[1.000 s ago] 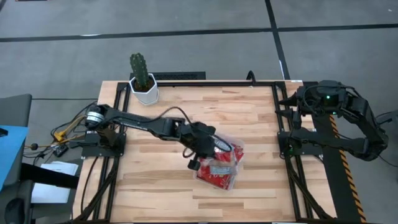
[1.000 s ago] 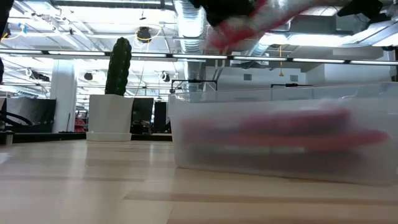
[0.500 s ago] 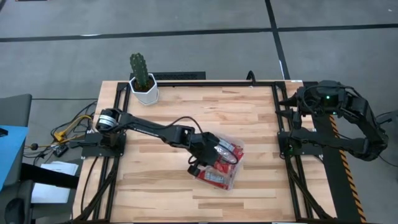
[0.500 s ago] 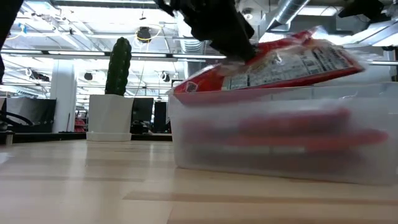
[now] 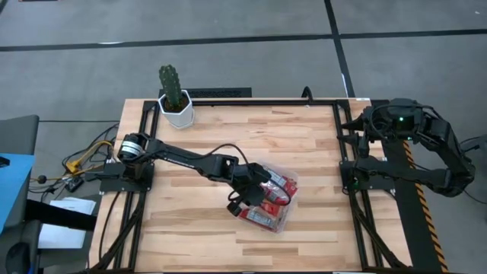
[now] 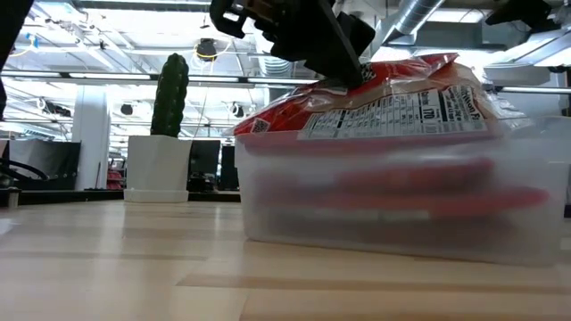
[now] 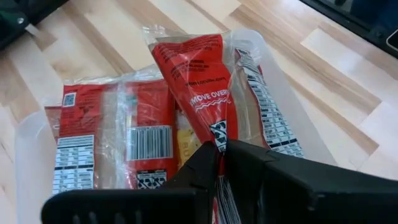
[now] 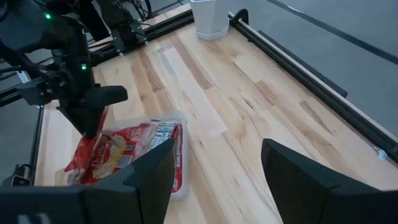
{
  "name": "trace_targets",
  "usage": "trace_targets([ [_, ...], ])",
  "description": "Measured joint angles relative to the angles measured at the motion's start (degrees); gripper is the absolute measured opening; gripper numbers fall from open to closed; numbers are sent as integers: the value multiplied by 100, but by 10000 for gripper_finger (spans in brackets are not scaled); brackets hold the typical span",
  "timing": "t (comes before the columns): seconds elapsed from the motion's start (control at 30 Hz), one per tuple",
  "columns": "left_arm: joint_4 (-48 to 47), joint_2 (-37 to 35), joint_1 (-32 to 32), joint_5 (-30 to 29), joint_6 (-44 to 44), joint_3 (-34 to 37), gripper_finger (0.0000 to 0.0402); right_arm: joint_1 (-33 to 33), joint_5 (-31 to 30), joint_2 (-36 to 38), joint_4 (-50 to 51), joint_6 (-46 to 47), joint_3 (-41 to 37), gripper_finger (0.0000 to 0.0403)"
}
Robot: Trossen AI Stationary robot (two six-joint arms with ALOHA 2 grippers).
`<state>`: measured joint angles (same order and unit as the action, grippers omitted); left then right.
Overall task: Sort popcorn bags into baskets
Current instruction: Put the red popcorn bag into the transparent bin, then return to Home Position
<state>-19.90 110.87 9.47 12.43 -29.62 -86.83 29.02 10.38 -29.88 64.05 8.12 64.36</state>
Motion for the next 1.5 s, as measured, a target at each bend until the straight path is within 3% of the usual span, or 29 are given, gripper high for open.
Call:
trace_targets([
  [0.2,175,0,24,78,-108,4,33,0,0,1,0,-2,1,260],
  [0.4,612,0,22,164,196,4,86,1,0,1,-1,-3,1,260],
  [0.5,771,0,22,-95,498,4,122,2,-1,1,-2,-4,1,260],
  [0.63,701,-29,23,-854,1300,-226,158,0,0,0,-85,-7,1,260],
  [0.77,171,-210,17,-1612,2153,-1051,170,2,1,0,-343,-7,2,260],
  [1.0,-2250,-276,13,-2460,2340,-3183,171,2,-36,-9,-223,-288,1,260],
  [1.07,-2987,-280,6,-2526,2697,-3635,171,-4,47,12,-67,-443,-2,260],
  [1.17,-3351,-379,-33,-2354,2500,-3980,171,-46,517,201,-537,-947,-4,260],
  [1.23,-3392,-676,-131,-2104,2365,-3900,171,-49,824,438,-986,-1059,-17,260],
  [1.33,-3263,-1415,-358,-1712,2481,-3288,171,-54,488,1115,-1131,-1075,-179,260],
  [1.5,-1976,-3147,-461,-1929,2684,-1026,171,-110,230,2770,-1286,-437,-807,260],
])
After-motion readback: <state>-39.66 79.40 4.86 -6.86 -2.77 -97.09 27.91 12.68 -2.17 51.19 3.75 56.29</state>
